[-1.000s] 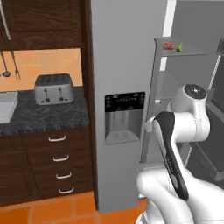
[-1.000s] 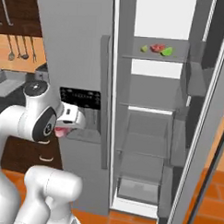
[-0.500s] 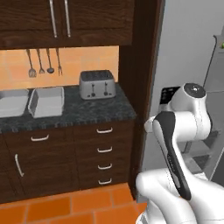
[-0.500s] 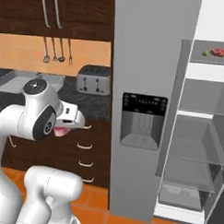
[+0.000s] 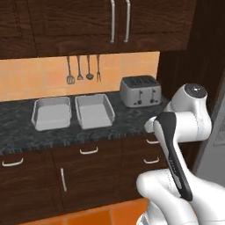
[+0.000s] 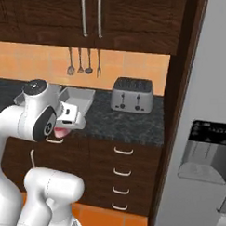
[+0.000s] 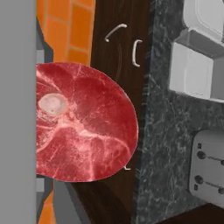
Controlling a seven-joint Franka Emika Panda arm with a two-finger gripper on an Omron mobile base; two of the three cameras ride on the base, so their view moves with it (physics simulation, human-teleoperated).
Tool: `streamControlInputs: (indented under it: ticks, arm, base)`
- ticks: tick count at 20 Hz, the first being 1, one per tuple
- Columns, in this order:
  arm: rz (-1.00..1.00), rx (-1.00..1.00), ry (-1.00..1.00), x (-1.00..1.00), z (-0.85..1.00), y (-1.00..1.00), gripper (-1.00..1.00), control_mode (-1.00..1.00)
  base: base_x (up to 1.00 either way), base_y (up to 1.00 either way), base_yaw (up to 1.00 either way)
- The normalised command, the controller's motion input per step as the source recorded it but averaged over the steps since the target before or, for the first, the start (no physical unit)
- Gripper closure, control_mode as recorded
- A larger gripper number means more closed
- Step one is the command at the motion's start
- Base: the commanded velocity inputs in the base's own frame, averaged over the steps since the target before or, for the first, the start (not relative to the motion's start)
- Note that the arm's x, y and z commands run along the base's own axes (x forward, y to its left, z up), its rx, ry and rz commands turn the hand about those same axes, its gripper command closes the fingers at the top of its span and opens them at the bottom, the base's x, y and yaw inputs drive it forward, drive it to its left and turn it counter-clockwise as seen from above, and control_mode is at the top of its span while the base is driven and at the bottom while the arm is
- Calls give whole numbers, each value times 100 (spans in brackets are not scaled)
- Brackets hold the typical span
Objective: Place one lemon wedge and one steak in each tupperware on the nearby counter, to pack two identical lunches.
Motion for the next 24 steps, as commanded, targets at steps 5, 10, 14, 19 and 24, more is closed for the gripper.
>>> streamControlInputs:
  ticks: [5, 10, 14, 19, 24]
  arm:
    - [0, 0, 0, 0, 0, 0, 100, 100]
    - [0, 0, 0, 0, 0, 0, 100, 100]
    - [0, 8, 5, 50, -66, 1, 100, -100]
    - [0, 12, 3, 67, -100, 12, 100, -100]
    - [0, -3, 1, 96, -22, 43, 100, -100]
  base:
    - [64, 94, -6]
    - [96, 14, 0]
    - [24, 0, 0]
    - [0, 0, 0]
    - [0, 0, 0]
